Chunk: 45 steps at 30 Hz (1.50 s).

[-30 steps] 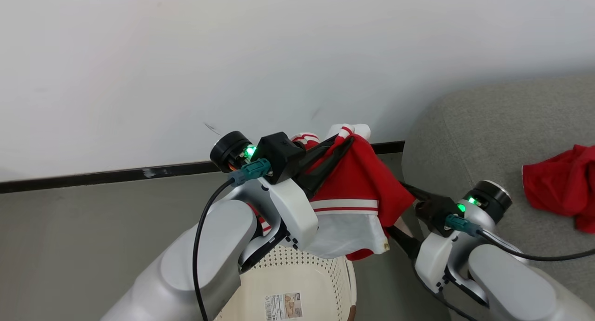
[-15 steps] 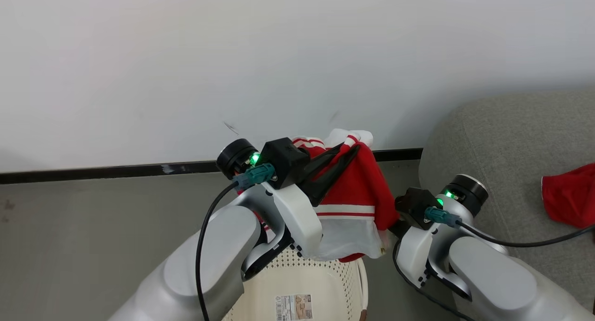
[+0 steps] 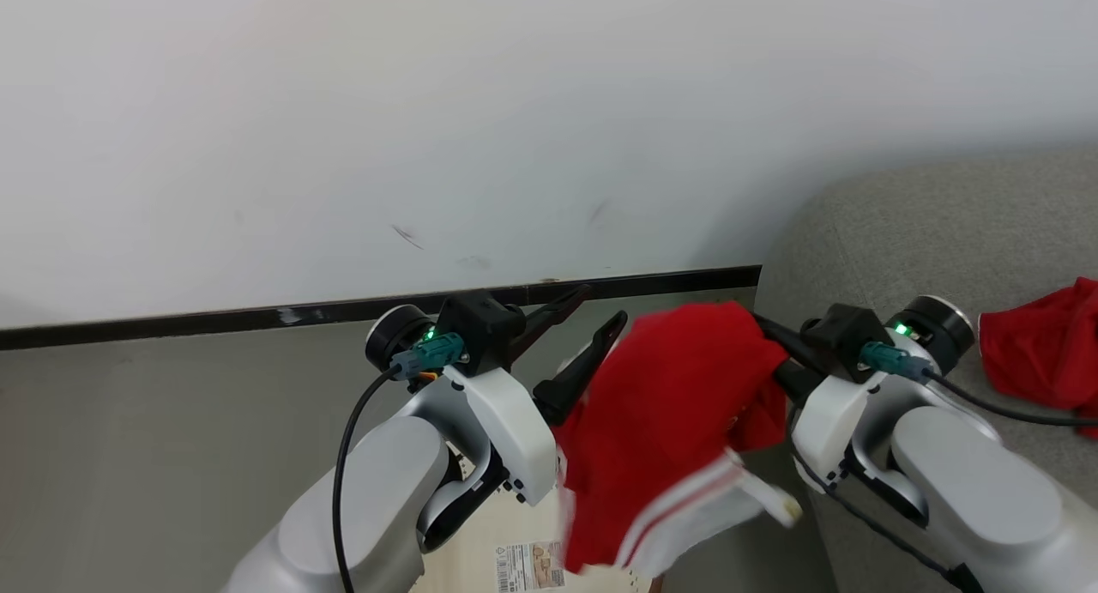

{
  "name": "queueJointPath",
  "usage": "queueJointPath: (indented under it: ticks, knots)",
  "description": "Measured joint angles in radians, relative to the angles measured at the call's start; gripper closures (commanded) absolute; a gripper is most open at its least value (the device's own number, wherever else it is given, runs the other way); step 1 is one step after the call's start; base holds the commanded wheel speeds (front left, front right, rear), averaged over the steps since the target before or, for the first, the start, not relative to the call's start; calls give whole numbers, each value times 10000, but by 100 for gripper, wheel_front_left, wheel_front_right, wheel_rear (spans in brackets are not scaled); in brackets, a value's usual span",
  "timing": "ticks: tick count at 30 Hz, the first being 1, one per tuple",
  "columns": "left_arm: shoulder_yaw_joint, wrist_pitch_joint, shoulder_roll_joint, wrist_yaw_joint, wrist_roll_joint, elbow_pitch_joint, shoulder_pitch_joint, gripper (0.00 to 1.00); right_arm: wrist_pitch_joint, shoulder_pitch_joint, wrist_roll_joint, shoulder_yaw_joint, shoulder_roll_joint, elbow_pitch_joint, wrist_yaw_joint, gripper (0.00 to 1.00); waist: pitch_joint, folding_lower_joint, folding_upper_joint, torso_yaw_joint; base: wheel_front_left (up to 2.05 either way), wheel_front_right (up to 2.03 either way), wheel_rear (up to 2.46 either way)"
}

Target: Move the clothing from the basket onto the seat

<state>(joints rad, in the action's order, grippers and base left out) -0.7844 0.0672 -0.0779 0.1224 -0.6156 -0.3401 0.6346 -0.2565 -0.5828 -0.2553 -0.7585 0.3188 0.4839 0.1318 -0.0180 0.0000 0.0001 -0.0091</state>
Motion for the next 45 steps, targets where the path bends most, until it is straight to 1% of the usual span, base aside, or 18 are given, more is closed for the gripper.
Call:
queueJointPath:
  ticks: [1,5,6,7,14,24,29,37,45]
  knots:
    - [15,17,-15,-33,-2,-13,-38,0,0,-1,-4,121,79,-40,0,100,-4,0,0,-40,0,0,0]
    - [44,140,-44,-69,-6,-58,-133,0,2,-11,-6,750,355,-286,0,100,-21,0,0,-223,0,0,0]
    - [50,188,-52,-69,-6,-58,-137,0,2,-18,-6,1055,497,-393,0,100,-28,0,0,-330,0,0,0]
    - [50,188,-52,-69,-6,-58,-137,0,2,-18,-6,1055,497,-393,0,100,-28,0,0,-330,0,0,0]
    - [-48,364,-44,-69,-4,-46,-320,0,0,-194,31,2224,1127,-878,0,100,-40,0,0,-748,0,0,0]
    - [-476,593,77,-56,73,228,-538,0,0,54,209,3348,1864,-1344,0,100,19,0,0,-1404,0,0,0]
    - [-650,677,100,-56,71,318,-626,0,0,388,274,3609,1965,-1590,0,100,68,0,0,-1756,0,0,0]
    - [-817,725,128,-54,2,349,-747,0,0,848,286,3588,2025,-1889,0,100,123,0,0,-2347,0,0,0]
    - [-792,782,132,-94,-10,360,-994,0,0,1064,184,3154,1912,-1829,0,100,69,0,0,-2865,0,0,0]
